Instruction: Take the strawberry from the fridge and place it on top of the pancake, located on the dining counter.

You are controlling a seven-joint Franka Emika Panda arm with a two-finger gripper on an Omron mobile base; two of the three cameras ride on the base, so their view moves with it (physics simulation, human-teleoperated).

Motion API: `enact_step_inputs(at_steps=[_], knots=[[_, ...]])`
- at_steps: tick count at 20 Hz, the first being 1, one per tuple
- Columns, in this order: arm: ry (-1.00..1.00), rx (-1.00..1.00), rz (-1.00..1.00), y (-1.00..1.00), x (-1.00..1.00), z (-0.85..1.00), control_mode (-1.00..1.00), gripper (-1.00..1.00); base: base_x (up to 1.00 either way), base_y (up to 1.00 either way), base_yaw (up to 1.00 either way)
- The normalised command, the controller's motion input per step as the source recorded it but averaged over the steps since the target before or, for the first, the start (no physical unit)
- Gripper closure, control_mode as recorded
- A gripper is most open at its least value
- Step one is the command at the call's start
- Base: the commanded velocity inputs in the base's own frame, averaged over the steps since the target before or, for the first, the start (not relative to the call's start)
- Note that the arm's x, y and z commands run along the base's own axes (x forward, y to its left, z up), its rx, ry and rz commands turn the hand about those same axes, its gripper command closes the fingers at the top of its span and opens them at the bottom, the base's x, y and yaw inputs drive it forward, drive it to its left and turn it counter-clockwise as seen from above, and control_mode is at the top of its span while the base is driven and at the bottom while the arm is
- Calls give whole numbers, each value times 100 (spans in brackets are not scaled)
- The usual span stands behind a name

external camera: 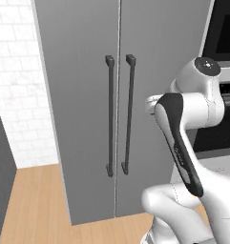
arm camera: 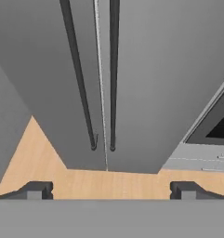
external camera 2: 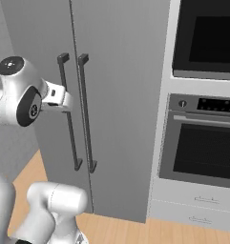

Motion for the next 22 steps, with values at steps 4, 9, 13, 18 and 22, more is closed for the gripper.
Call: enact_step_inputs(at_steps=[4,9,13,18,22], knots=[[-5,0,0,10,100,-18,-100,-100,0,0,0],[-23,0,0,3,75,-25,-100,-100,0,0,0],[-7,0,0,0,73,-5,-100,-100,0,0,0],[12,0,0,0,82,0,-100,-100,0,0,0],[0,0,0,0,72,-2,-100,-100,0,0,0]])
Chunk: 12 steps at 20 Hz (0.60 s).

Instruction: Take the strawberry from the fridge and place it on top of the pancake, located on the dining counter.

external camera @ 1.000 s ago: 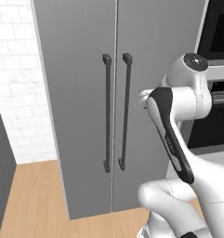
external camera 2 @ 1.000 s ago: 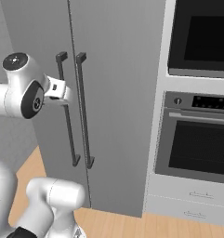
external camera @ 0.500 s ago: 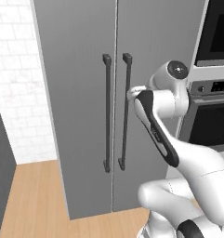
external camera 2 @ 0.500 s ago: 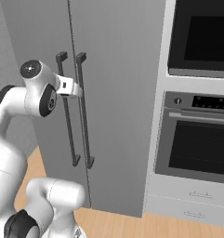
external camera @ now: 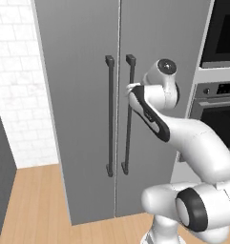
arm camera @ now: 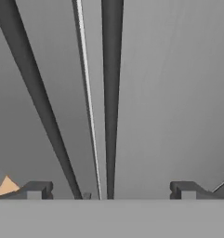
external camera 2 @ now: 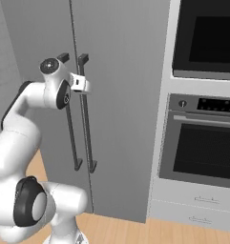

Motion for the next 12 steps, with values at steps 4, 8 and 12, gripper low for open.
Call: enact_step_inputs(at_steps=[4,8,12], knots=[[-2,0,0,0,64,-7,-100,-100,0,0,0],[-6,0,0,1,60,-13,-100,-100,0,0,0],[-11,0,0,1,56,-23,-100,-100,0,0,0]])
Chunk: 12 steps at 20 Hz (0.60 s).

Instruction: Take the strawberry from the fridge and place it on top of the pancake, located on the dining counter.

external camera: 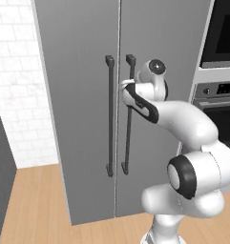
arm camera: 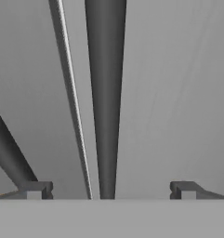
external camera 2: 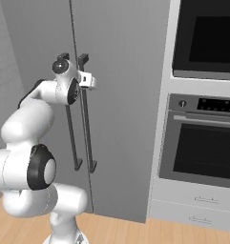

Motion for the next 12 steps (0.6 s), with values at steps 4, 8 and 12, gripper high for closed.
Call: enact_step_inputs(at_steps=[4,8,12], knots=[[-3,0,0,0,65,-16,-100,-100,0,0,0],[0,0,-1,5,63,-3,-100,-100,0,0,0],[-1,0,0,8,63,-14,-100,-100,0,0,0]])
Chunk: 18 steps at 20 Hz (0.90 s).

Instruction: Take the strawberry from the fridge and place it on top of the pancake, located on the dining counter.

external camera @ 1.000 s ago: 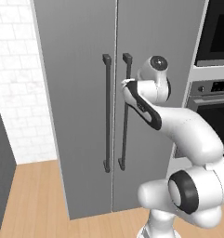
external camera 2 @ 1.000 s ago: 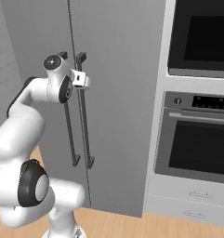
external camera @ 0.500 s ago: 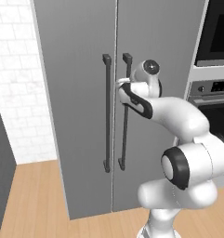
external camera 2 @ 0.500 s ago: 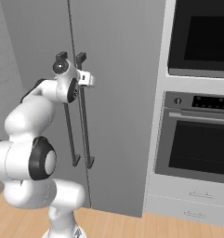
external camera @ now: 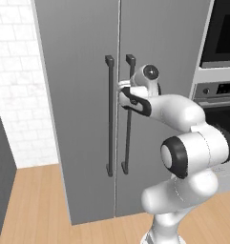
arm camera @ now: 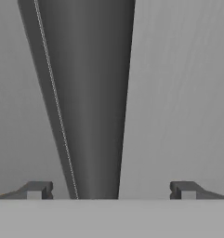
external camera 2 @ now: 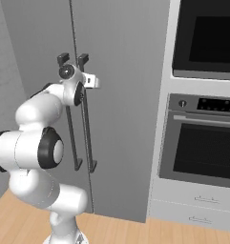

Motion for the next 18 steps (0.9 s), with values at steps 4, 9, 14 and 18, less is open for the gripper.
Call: enact_step_inputs(at_steps=[4,9,14,18], knots=[[-7,-1,-4,26,72,-36,-100,100,0,0,0],[-1,0,-5,7,70,-31,-100,100,0,0,0],[6,0,-4,-54,23,-22,-100,100,0,0,0],[10,0,-1,-100,-9,-15,-100,100,0,0,0]])
